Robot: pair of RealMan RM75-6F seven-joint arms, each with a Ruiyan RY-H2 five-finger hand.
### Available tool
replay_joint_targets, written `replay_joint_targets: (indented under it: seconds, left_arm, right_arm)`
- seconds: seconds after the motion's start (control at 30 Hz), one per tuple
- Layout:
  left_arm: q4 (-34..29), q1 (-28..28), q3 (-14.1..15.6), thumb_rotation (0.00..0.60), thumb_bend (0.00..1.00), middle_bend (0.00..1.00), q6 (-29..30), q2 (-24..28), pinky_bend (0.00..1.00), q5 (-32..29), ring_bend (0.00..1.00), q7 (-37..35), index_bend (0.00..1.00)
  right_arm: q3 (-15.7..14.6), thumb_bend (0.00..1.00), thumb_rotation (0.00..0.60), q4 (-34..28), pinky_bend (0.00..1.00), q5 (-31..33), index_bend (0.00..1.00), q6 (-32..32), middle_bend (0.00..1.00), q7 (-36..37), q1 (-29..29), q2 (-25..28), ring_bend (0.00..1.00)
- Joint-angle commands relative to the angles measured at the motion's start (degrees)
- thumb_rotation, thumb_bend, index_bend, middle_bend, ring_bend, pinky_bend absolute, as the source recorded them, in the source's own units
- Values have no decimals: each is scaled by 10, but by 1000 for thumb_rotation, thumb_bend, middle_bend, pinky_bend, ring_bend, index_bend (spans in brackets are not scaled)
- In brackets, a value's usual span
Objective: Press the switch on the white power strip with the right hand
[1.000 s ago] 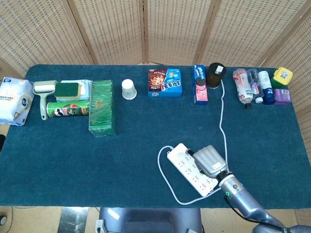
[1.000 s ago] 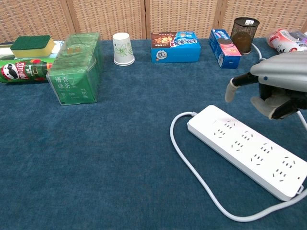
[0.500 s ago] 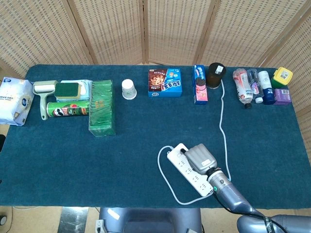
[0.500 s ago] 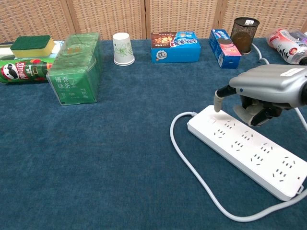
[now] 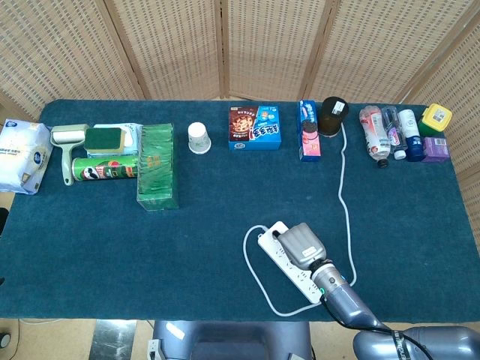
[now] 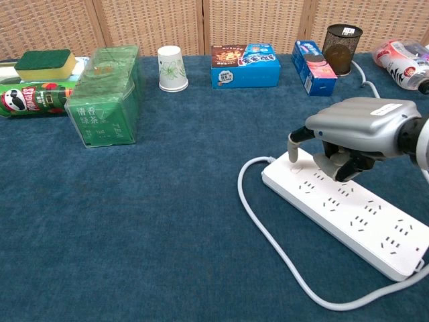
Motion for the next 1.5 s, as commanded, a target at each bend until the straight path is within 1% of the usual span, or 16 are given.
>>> replay_joint_targets:
  seconds: [0.03, 0.43, 1.0, 1.27, 1.5]
  left_arm:
    - [1, 0, 0, 600, 48, 0, 0, 0, 0, -2, 0, -2, 0]
    - [4, -1, 0, 600, 47, 0, -2, -1, 0, -1, 0, -5, 0]
    - [14, -2, -1, 600, 47, 0, -5, -2, 0, -8, 0, -15, 0]
    - [16, -4, -1, 600, 47, 0, -8, -4, 0, -6, 0, -16, 0]
    - [15, -3, -1, 600, 48, 0, -8, -5, 0, -6, 0, -16, 0]
  right_arm:
    - [-1, 794, 600, 1, 1000, 6, 307, 5, 1000, -3, 4, -2, 1000]
    - [-20, 793, 600, 8, 1000, 17, 313, 18, 1000, -3, 12, -11, 1000]
    - [-27, 794, 600, 19, 1000, 45, 319, 33, 1000, -20, 30, -30, 1000]
    - [-37, 794, 600, 22, 1000, 41, 322, 38, 1000, -15, 28, -33, 1000]
    - [-41, 793, 600, 28, 1000, 41, 322, 49, 1000, -31, 32, -51, 1000]
